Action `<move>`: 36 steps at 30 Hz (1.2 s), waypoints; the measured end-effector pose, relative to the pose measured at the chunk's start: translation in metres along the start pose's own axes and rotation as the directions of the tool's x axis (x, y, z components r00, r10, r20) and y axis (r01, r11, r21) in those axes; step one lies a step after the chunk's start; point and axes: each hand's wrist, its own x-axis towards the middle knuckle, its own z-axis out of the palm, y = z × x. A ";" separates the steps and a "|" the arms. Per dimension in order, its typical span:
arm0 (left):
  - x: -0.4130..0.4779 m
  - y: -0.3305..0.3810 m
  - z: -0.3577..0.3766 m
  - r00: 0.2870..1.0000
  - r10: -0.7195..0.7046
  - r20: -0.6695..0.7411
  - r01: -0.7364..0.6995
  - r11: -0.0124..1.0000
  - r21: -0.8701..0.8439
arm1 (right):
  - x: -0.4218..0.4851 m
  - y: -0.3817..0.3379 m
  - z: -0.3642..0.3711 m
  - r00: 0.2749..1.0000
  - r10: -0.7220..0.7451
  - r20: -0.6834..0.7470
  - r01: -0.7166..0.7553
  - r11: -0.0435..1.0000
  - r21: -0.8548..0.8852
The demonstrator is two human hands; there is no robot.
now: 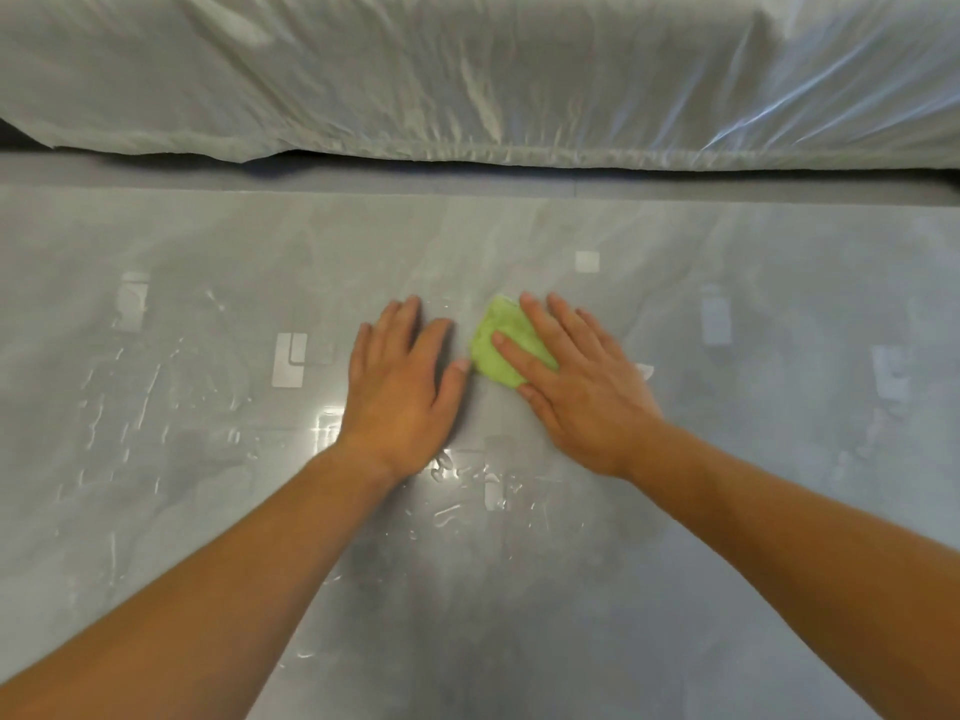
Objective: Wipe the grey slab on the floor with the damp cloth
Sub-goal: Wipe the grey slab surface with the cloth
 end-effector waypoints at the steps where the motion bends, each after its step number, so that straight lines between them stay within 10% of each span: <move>1: -0.003 -0.001 0.005 0.998 -0.002 0.055 0.002 1.000 -0.007 | 0.003 0.009 0.000 1.000 0.012 -0.003 -0.012 1.000 -0.006; 6: -0.004 -0.009 0.011 0.989 0.000 0.150 0.018 0.993 -0.117 | 0.071 0.056 -0.019 0.804 0.592 -0.053 -0.581 0.802 0.140; 13: -0.009 -0.010 0.006 0.993 0.017 0.118 0.013 0.967 -0.253 | 0.023 -0.003 -0.003 0.998 0.031 0.058 -0.031 0.999 0.008; 19: -0.009 -0.014 0.007 0.994 0.024 0.105 0.007 0.959 -0.285 | 0.075 0.030 -0.011 0.876 0.480 -0.048 -0.475 0.876 0.086; 26: -0.059 -0.013 0.000 0.985 -0.056 -0.161 0.024 0.981 -0.193 | -0.061 -0.046 0.011 0.995 -0.005 0.099 0.003 1.000 0.019; 32: -0.132 -0.008 0.025 0.984 -0.175 -0.020 0.175 0.984 0.023 | -0.027 0.048 -0.008 0.830 0.558 -0.028 -0.549 0.823 0.144; 36: -0.146 -0.013 0.033 0.973 -0.226 0.045 0.224 0.974 0.046 | -0.056 -0.040 0.014 0.924 0.381 -0.035 -0.377 0.922 0.091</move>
